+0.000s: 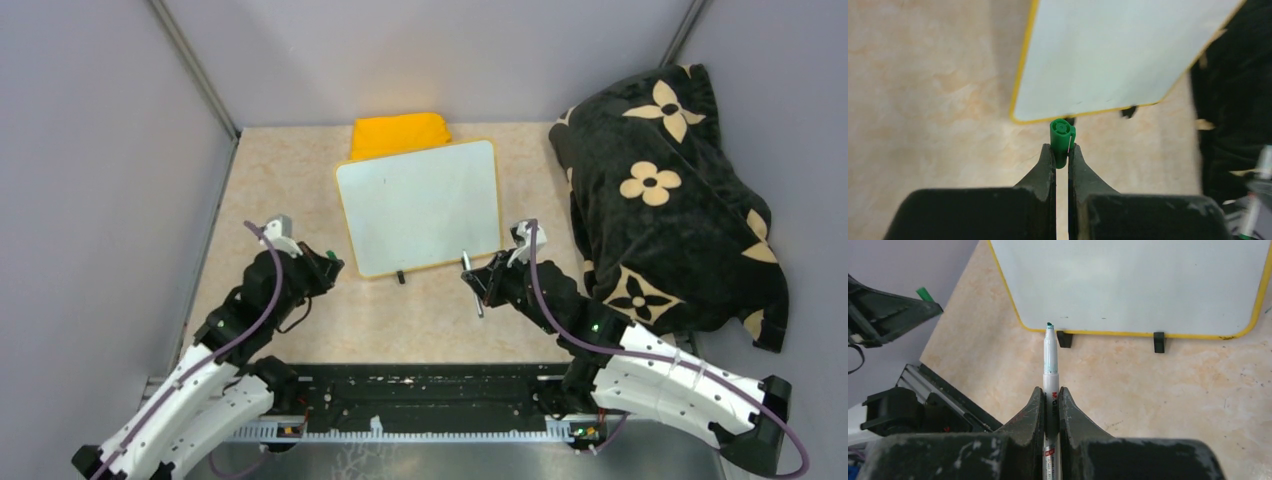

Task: Write a sentence on the whiteboard
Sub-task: Place the pen cap at the center of the board.

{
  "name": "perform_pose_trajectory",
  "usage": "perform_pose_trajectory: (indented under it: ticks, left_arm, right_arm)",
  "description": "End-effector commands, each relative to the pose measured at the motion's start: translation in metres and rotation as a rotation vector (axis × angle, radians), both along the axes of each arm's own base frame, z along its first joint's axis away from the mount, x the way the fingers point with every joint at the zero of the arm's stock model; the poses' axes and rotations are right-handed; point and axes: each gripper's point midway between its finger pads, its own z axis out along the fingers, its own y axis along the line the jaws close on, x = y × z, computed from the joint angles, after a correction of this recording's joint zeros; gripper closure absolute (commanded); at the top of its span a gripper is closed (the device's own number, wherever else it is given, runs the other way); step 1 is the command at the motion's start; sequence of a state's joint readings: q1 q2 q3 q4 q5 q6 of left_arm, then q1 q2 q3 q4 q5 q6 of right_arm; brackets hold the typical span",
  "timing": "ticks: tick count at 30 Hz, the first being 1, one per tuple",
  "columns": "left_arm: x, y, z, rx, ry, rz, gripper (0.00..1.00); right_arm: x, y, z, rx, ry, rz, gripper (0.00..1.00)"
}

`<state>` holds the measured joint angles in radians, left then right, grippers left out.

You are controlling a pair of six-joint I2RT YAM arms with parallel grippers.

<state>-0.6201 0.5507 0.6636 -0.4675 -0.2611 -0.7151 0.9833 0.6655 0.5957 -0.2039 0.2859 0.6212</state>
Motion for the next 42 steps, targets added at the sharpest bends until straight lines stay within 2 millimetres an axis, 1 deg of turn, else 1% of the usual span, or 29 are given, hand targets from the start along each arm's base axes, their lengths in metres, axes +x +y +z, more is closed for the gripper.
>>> perform_pose_trajectory:
  ticks: [1, 3, 8, 11, 13, 15, 22, 23, 25, 28, 34, 39, 42]
  left_arm:
    - [-0.006, 0.019, -0.08, 0.157, 0.257, 0.1, 1.0]
    - [-0.004, 0.02, -0.097, 0.195, 0.321, 0.121, 1.0]
    - [0.005, 0.03, -0.123, 0.302, 0.408, 0.152, 1.0]
    - [0.008, 0.04, -0.143, 0.296, 0.479, 0.169, 1.0]
    - [0.006, 0.045, -0.159, 0.265, 0.537, 0.168, 1.0]
    - [0.008, 0.046, -0.168, 0.235, 0.557, 0.159, 1.0]
    - [0.017, 0.04, -0.184, 0.233, 0.612, 0.149, 1.0]
    - [0.018, 0.041, -0.186, 0.24, 0.616, 0.154, 0.99]
    - [0.02, 0.046, -0.189, 0.262, 0.62, 0.17, 0.94]
    - [0.021, 0.051, -0.194, 0.27, 0.629, 0.182, 0.91]
    - [0.021, 0.051, -0.202, 0.267, 0.65, 0.18, 0.9]
    - [0.02, 0.049, -0.204, 0.269, 0.662, 0.17, 0.86]
    - [0.018, 0.05, -0.205, 0.266, 0.662, 0.176, 0.82]
  right_arm:
    - [0.009, -0.008, 0.001, -0.011, -0.022, -0.062, 1.0]
    - [0.01, -0.007, 0.001, -0.022, -0.025, -0.06, 1.0]
    - [0.009, -0.01, 0.0, -0.04, -0.037, -0.055, 1.0]
    - [0.009, -0.013, -0.002, -0.051, -0.044, -0.059, 1.0]
    - [0.009, -0.015, -0.003, -0.057, -0.049, -0.065, 1.0]
    - [0.009, -0.017, -0.003, -0.061, -0.056, -0.067, 1.0]
    - [0.01, -0.016, -0.002, -0.067, -0.07, -0.062, 1.0]
    - [0.01, -0.016, -0.002, -0.065, -0.071, -0.061, 1.0]
    - [0.01, -0.017, -0.001, -0.064, -0.072, -0.061, 1.0]
    - [0.01, -0.02, 0.001, -0.067, -0.077, -0.072, 1.0]
    - [0.01, -0.023, 0.0, -0.071, -0.077, -0.083, 1.0]
    - [0.011, -0.021, 0.0, -0.073, -0.077, -0.08, 1.0]
    - [0.011, -0.02, 0.001, -0.073, -0.08, -0.076, 1.0]
